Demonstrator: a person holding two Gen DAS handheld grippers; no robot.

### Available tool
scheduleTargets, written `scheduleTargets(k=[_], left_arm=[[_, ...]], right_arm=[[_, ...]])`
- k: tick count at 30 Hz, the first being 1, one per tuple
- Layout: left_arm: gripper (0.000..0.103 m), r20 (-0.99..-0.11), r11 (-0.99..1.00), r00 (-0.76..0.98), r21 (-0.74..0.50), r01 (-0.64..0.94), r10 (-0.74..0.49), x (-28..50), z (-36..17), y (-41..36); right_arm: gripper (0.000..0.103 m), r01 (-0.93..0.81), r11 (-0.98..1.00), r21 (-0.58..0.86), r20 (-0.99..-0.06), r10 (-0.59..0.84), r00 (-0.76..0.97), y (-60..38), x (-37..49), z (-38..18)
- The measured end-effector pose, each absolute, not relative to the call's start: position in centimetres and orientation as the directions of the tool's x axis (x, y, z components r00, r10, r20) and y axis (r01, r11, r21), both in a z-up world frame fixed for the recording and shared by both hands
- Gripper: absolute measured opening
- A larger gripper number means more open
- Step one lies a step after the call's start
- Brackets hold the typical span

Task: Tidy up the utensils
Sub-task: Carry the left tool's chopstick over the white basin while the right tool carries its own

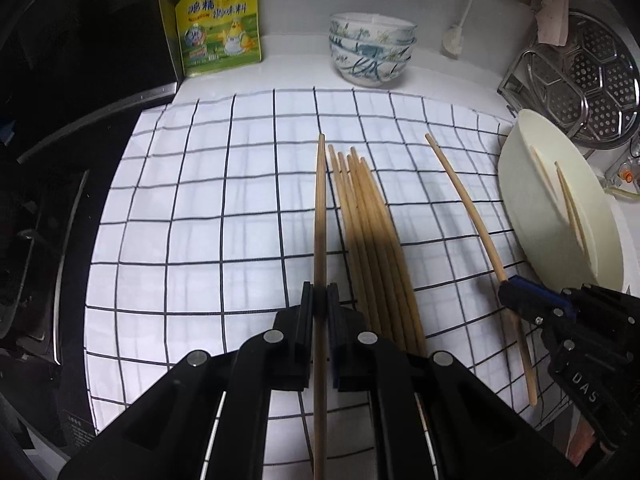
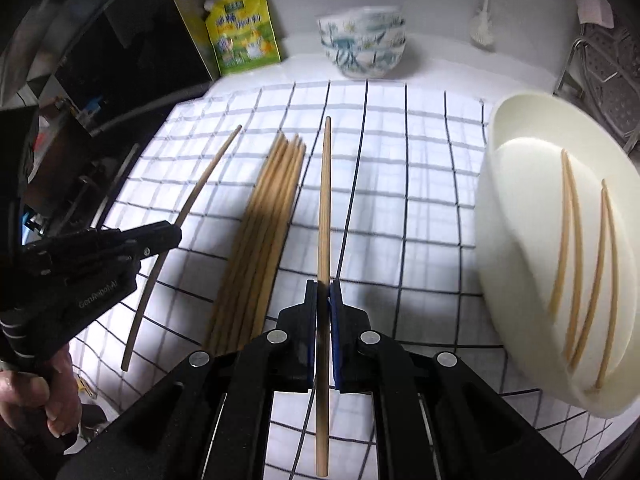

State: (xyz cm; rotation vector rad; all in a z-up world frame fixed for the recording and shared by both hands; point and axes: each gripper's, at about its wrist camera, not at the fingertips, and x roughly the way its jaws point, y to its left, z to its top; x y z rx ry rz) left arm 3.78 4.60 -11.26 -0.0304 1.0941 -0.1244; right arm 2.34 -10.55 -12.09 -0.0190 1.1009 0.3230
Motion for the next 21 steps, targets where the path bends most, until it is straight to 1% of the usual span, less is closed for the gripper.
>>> scheduleTargets(k=[5,9,14,21], left_arm=[[0.007,-0.869,0.992,0.482,-0.069,0.103,-0.110,3.1,-8.8,3.4],[0.007,-0.852,0.988,0.506,-0.076,0.136,-0.135,2.9,-6.5,1.2],[0.007,-0.822,0.975,0.534,-0.111,0.195,-0.200,3.6,-3.9,-3.0],[0.007,-0.789,0.924,0.512,-0.176,0.338,-0.338,6.3,-1.7,-12.3]], right_arm=[[0.006,-0.259,0.948,0.185,-0.837,0.290,0.464,-12.7,1.6,-9.0],[0.006,-0.247,0.947,0.204,-0.810,0.305,0.501,-14.8,0.8,-7.2],[0.006,-0.192,0.955,0.225,-0.776,0.295,0.557,-19.7,0.4,-5.0],[0.006,-0.018,0.973,0.231,-0.780,0.197,0.594,-29.4,1.1,-4.6]])
